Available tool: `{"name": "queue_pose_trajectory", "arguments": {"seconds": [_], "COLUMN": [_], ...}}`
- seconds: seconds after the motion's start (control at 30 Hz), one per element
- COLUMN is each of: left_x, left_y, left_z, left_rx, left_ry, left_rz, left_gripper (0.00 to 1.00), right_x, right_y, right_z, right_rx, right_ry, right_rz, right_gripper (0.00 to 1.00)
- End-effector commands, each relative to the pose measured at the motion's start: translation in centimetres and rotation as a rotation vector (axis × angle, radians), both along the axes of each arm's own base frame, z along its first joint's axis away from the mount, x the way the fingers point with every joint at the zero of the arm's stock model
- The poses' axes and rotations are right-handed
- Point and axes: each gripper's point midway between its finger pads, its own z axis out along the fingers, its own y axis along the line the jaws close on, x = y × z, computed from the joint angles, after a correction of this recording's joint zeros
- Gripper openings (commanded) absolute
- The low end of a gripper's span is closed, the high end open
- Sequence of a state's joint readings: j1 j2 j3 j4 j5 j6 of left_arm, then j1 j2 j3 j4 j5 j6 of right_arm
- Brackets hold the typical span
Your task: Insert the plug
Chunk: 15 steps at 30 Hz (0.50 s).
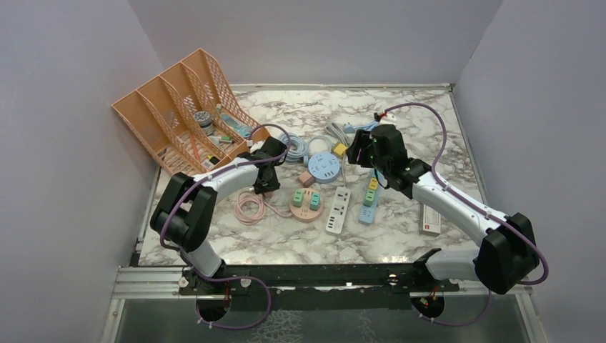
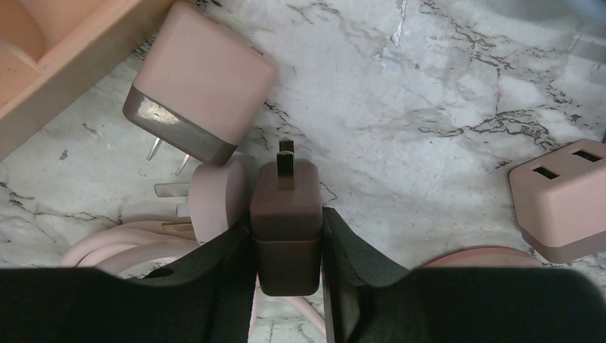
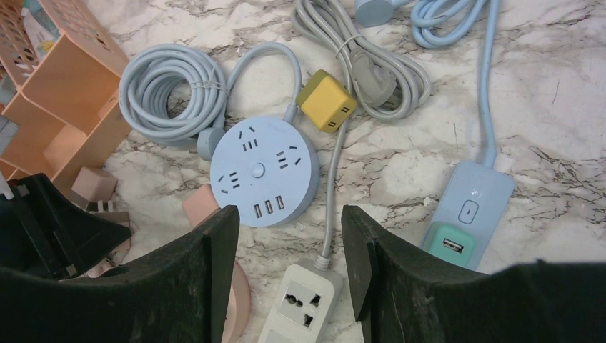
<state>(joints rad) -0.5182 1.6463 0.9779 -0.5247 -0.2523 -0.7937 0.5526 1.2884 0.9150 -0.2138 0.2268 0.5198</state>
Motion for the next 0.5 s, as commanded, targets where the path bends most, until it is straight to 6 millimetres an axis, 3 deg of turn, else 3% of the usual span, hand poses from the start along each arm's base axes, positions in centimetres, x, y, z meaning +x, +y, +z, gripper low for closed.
{"name": "queue_pose_trajectory", "arguments": {"seconds": [0.0,0.3,0.47], "left_x": [0.8,2.7,3.6], "left_y": [0.1,-2.7,-5.6], "left_z": [1.6,9.5,15.4], "left_rx": [-0.004,-0.168,-0.349], "left_ry": [-0.051,-0.233,-0.402], "left_rz": [-0.016,-0.098,-0.195], "left_gripper": [0.27,0.21,0.21], "right_x": [0.3,0.1,-0.7], "right_y": [0.3,1.0,4.6], "right_z": [0.5,0.8,3.3], "right_rx": [0.008,0.027,0.112], "right_ry": [-0.009,-0.009,-0.072], "right_rz": [0.000,0.040,0.253], "right_gripper": [0.54,0.54,0.54]}}
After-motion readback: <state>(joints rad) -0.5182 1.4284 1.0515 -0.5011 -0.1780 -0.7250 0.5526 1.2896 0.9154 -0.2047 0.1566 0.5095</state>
